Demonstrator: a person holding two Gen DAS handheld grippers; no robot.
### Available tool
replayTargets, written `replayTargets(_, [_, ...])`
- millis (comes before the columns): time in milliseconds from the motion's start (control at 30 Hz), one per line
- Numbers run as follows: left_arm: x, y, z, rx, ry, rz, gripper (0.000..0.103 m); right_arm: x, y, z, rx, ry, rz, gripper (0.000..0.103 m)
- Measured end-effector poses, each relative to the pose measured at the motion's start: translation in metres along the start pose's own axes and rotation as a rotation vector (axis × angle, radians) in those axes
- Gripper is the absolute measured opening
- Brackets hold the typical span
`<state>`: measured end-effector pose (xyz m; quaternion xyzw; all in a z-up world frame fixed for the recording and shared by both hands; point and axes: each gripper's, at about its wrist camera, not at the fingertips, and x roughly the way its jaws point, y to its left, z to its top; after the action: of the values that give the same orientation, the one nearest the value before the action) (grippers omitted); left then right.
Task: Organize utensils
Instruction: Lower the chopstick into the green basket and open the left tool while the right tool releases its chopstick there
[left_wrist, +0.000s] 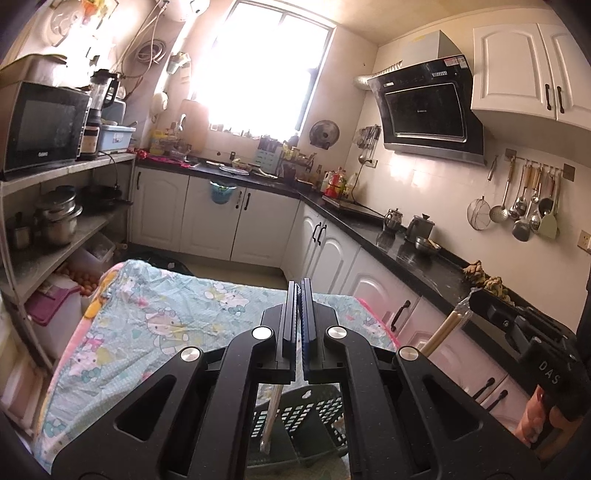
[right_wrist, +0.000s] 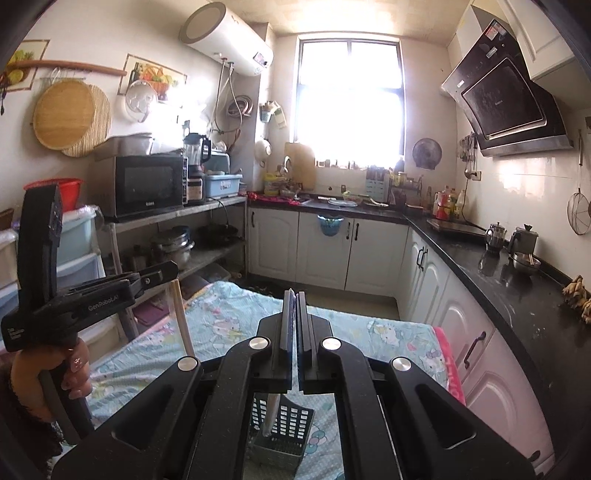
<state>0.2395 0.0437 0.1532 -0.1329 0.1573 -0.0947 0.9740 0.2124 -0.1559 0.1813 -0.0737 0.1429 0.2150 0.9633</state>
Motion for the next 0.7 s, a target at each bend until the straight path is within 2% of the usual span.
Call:
replayTargets(267, [0.013,0.007,-0.02,-0.003,0.013,-0.014,0.0,0.032,0.005,-0.023,-0.005,0.069,-0.013,0.002])
replayTargets(700, [0.027,0.017,-0.047,-0.017,0.083,-0.022,0.0,0.066,0.006,-0.056,0.041,0.168,-0.053,0.002])
